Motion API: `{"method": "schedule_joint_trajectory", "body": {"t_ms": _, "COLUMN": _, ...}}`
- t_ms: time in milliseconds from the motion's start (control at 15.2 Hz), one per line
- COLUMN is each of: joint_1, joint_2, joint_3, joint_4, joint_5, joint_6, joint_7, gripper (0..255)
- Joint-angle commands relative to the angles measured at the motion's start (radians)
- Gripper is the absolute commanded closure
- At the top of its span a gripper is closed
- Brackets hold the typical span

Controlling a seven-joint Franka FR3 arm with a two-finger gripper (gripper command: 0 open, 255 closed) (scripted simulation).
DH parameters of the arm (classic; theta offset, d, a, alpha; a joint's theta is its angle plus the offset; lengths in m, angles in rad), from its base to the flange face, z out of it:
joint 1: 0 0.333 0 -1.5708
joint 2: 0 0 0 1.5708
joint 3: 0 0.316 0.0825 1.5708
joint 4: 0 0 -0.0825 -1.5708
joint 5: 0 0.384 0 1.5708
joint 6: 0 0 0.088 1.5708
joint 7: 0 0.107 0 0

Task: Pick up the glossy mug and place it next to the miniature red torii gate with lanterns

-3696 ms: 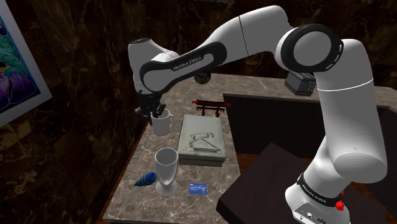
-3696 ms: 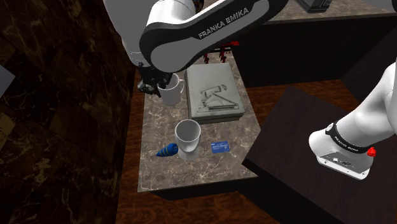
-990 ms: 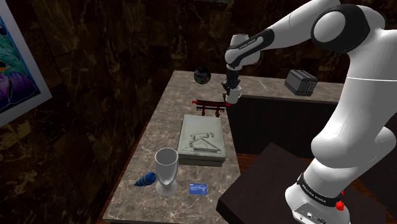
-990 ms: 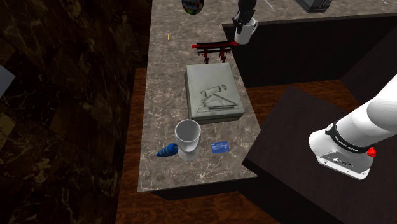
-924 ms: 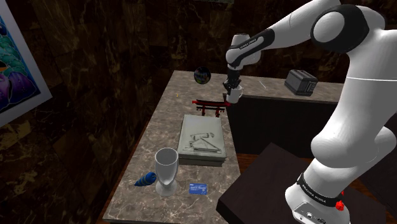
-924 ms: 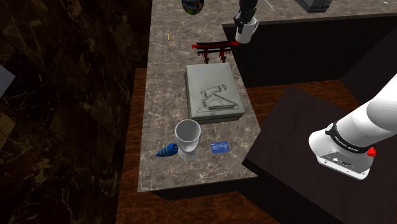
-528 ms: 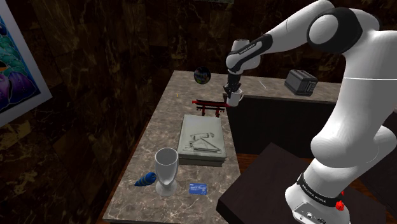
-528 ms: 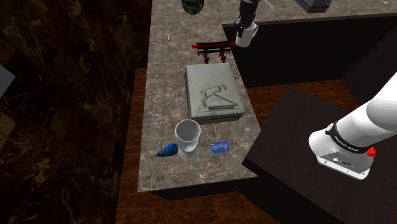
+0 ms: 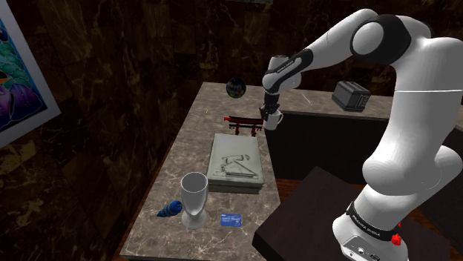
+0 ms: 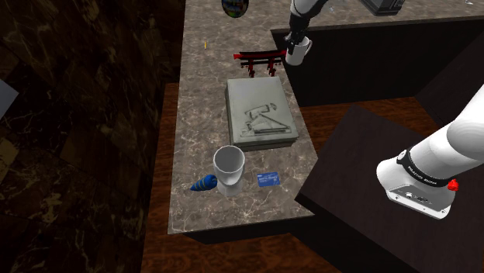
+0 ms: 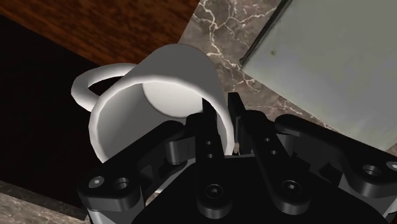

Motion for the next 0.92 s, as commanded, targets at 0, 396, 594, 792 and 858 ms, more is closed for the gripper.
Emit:
{"method": "schedule_joint_trajectory", "body": {"t_ms": 0, "joint_1": 0.001, "joint_2": 0.019, "joint_3": -0.002, "joint_4": -0.005, "joint_5": -0.004, "joint_6": 0.024, "joint_7": 0.003, "gripper": 255}}
{"method": "schedule_joint_trajectory", "body": {"t_ms": 396, "joint_1": 0.005, "joint_2": 0.073, "joint_3": -0.008, "joint_4": -0.013, "joint_5": -0.015, "joint_6": 0.087, "joint_7": 0.013, "gripper": 255}}
{"method": "schedule_joint_trajectory", "body": {"t_ms": 594, "joint_1": 0.007, "joint_2": 0.102, "joint_3": -0.012, "joint_4": -0.015, "joint_5": -0.021, "joint_6": 0.117, "joint_7": 0.018, "gripper": 255}}
{"method": "schedule_joint_trajectory", "body": {"t_ms": 792, "joint_1": 0.01, "joint_2": 0.133, "joint_3": -0.016, "joint_4": -0.014, "joint_5": -0.027, "joint_6": 0.147, "joint_7": 0.023, "gripper": 255}}
{"method": "schedule_joint_trajectory", "body": {"t_ms": 858, "joint_1": 0.011, "joint_2": 0.143, "joint_3": -0.017, "joint_4": -0.013, "joint_5": -0.029, "joint_6": 0.156, "joint_7": 0.024, "gripper": 255}}
